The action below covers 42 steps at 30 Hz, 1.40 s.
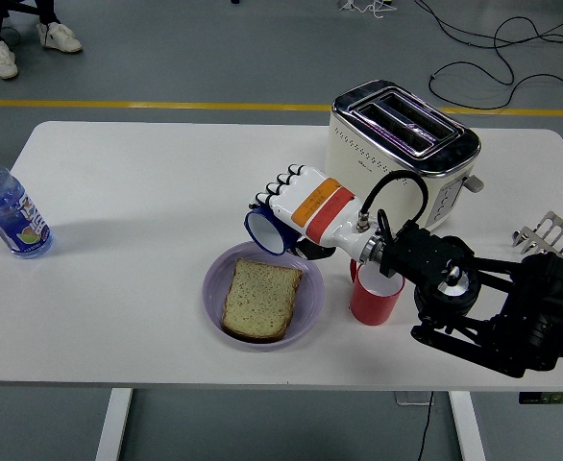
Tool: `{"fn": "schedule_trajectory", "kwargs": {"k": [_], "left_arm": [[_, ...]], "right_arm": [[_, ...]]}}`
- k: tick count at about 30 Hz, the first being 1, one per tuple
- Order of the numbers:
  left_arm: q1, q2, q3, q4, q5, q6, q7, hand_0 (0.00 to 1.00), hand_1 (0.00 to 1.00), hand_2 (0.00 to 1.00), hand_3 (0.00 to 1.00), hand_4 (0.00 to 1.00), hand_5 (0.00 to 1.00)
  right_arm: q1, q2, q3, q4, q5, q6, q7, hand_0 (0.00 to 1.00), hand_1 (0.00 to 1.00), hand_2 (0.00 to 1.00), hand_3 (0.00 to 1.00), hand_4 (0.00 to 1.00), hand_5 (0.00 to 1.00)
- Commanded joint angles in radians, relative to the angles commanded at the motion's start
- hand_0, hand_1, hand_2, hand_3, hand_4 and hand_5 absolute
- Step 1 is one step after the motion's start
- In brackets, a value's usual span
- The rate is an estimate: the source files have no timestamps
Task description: Pick up the cup,pour liquid into bread,place the cup on the desk
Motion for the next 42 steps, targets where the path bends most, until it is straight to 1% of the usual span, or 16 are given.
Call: {"fn": "schedule_trajectory", "kwargs": {"k": [6, 13, 20, 25, 26, 29, 32, 35, 36, 38, 42], "left_arm": [[-0.002, -0.001, 0.003, 0.0, -0.009, 0.001, -0.001, 0.663, 0.706, 0.728, 0.629, 0.383, 0.931], [-0.003, -0.002, 0.002, 0.0, -0.01, 0.0, 0.0, 0.663, 0.706, 0.728, 0.63, 0.384, 0.931], [-0.009, -0.003, -0.002, 0.0, -0.006, 0.0, 0.0, 0.663, 0.706, 0.727, 0.63, 0.384, 0.932], [-0.012, -0.003, -0.01, 0.0, 0.004, 0.001, -0.001, 0.664, 0.706, 0.728, 0.63, 0.382, 0.928], [-0.012, -0.003, -0.01, 0.0, 0.004, 0.002, -0.001, 0.664, 0.706, 0.728, 0.63, 0.382, 0.928], [-0.014, -0.004, -0.017, 0.0, 0.012, 0.001, 0.0, 0.664, 0.706, 0.728, 0.63, 0.385, 0.932], [-0.017, -0.004, -0.023, 0.0, 0.024, 0.0, 0.002, 0.664, 0.706, 0.728, 0.63, 0.385, 0.932], [-0.02, -0.004, -0.025, 0.0, 0.026, -0.001, 0.002, 0.663, 0.707, 0.728, 0.629, 0.385, 0.933], [-0.021, -0.004, -0.025, 0.0, 0.025, -0.001, 0.001, 0.663, 0.707, 0.728, 0.629, 0.385, 0.933], [-0.024, -0.003, -0.027, 0.0, 0.032, -0.001, 0.002, 0.663, 0.707, 0.728, 0.629, 0.385, 0.933], [-0.03, -0.001, -0.029, 0.0, 0.04, -0.001, 0.002, 0.663, 0.706, 0.727, 0.629, 0.384, 0.931]], "right_arm": [[0.024, 0.014, -0.015, 0.0, -0.022, 0.0, -0.011, 0.445, 0.425, 0.543, 0.565, 0.641, 0.002], [0.036, 0.018, -0.017, 0.0, -0.046, 0.007, -0.028, 0.452, 0.429, 0.545, 0.566, 0.636, 0.002], [0.025, 0.011, 0.014, 0.011, -0.012, 0.007, -0.02, 0.455, 0.432, 0.546, 0.565, 0.634, 0.002], [-0.034, -0.019, 0.092, 0.08, 0.154, 0.008, 0.02, 0.453, 0.432, 0.547, 0.565, 0.629, 0.002], [-0.038, -0.021, 0.098, 0.084, 0.186, 0.008, 0.022, 0.453, 0.432, 0.547, 0.565, 0.629, 0.002], [-0.083, -0.044, 0.165, 0.141, 0.306, 0.026, 0.033, 0.455, 0.433, 0.549, 0.565, 0.63, 0.002], [-0.12, -0.066, 0.221, 0.19, 0.429, 0.033, 0.042, 0.455, 0.433, 0.549, 0.565, 0.63, 0.002], [-0.156, -0.092, 0.276, 0.246, 0.553, 0.047, 0.045, 0.454, 0.433, 0.55, 0.565, 0.63, 0.002], [-0.161, -0.095, 0.285, 0.254, 0.598, 0.049, 0.045, 0.454, 0.433, 0.55, 0.565, 0.63, 0.002], [-0.195, -0.116, 0.328, 0.294, 0.683, 0.069, 0.038, 0.454, 0.433, 0.55, 0.565, 0.63, 0.002], [-0.248, -0.148, 0.396, 0.349, 0.85, 0.098, 0.026, 0.446, 0.435, 0.551, 0.565, 0.632, 0.002]]}}
